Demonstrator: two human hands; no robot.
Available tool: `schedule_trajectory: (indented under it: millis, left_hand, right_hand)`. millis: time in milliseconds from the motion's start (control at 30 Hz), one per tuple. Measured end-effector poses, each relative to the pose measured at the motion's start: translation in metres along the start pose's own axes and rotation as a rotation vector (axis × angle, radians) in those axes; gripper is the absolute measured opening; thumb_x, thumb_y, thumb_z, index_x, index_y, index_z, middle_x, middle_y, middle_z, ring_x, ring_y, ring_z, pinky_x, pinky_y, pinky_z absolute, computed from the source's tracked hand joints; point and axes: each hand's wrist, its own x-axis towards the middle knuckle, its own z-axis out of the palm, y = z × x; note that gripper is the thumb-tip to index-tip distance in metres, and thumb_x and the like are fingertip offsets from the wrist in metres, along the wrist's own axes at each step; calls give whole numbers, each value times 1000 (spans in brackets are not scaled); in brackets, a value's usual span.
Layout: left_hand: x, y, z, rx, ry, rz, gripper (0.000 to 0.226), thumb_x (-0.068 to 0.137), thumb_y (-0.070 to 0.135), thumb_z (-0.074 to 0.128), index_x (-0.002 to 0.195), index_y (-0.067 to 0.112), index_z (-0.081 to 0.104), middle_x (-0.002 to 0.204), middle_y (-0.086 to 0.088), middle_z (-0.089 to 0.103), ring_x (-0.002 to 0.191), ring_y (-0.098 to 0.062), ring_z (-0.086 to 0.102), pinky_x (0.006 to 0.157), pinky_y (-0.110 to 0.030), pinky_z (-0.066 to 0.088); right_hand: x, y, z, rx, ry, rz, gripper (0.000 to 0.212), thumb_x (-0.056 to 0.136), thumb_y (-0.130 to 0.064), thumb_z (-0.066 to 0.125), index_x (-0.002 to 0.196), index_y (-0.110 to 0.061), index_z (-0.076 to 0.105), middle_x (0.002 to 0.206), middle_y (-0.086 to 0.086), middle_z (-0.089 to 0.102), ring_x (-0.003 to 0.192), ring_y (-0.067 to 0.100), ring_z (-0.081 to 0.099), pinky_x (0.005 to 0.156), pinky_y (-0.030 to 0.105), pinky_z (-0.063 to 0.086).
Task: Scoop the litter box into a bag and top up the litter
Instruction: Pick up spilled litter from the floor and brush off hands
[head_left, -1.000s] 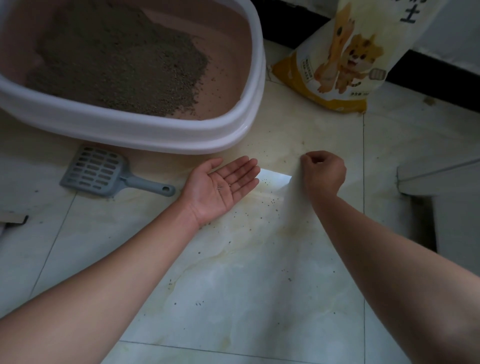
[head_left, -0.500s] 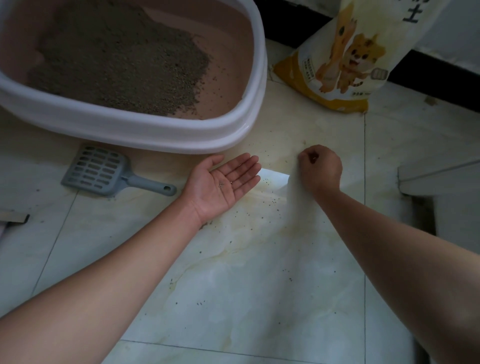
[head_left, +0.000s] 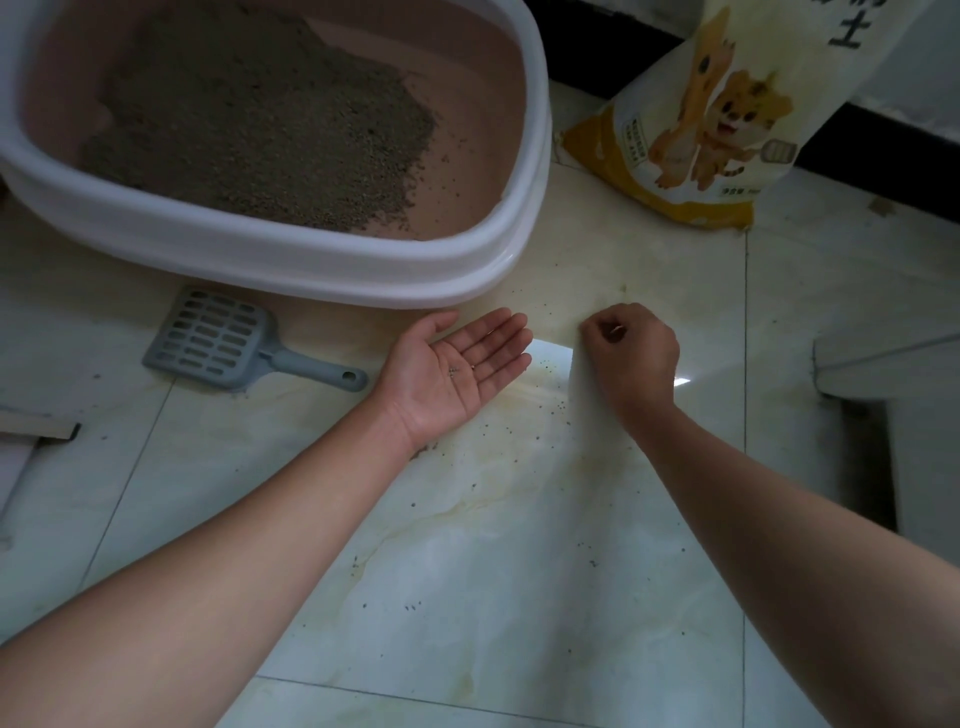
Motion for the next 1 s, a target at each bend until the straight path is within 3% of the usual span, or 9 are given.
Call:
schedule_trajectory:
  millis: [133,267,400,500,600,700,833,1000]
  left_hand:
    - [-1,3,-2,-3,5,9,43,98,26,39,118,-3,64,123,-19,65,112,-32,65,103,-46,47]
    - [-1,4,-1,-11,12,19,43,98,26,39,119,-2,63,122,-18,66,111,-32,65,102,-45,48]
    - [-2,4,-1,-11,4,18,43,98,26,39,120,-2,63,123,-18,65,112,-32,65,103,-45,47]
    - [-4,6,-4,-14,6,24,42,97,26,40,118,-2,64,123,-18,65,111,-31,65,102,-46,48]
    - [-5,8,-7,-21,11,28,42,97,26,40,116,-2,65,123,-18,66,111,-31,66,101,-46,49]
    - [-5,9,-8,-24,6,34,42,97,26,40,117,-2,64,123,-18,66,111,-32,66,102,-46,49]
    - [-4,8,-6,-24,8,36,42,96,25,41,114,-3,66,123,-18,66,110,-32,66,102,-46,48]
    - [-2,9,-6,-33,12,40,43,96,24,41,106,-5,70,122,-19,66,109,-32,66,103,-46,46]
  right_hand:
    - [8,-2,-1,-263,-33,-219,14,91,-17,57,83,-14,69,82,-1,63,70,19,56,61,30,45]
    - [16,-2,6,-375,-112,-248,16,95,-11,49,86,-5,61,82,6,55,74,28,54,59,31,35]
    - [12,-5,10,-159,-76,-39,15,95,-10,40,87,-10,53,85,3,54,76,23,51,66,31,34]
    - [9,-6,6,12,-29,59,12,94,-11,43,89,-12,54,82,-2,58,73,18,52,63,28,35]
    - [9,-6,2,43,-71,23,11,91,-9,50,91,-16,58,79,-5,60,71,12,55,58,22,40]
    - [12,-5,1,-24,-108,-60,17,92,-10,53,96,-20,67,86,-5,66,77,13,59,64,16,40]
    - [15,-2,2,-160,-134,-196,18,90,-11,55,96,-18,71,89,-2,67,79,16,58,70,25,42]
    - [18,-4,1,-281,-141,-306,15,90,-9,56,92,-12,70,87,3,65,74,19,54,65,27,36]
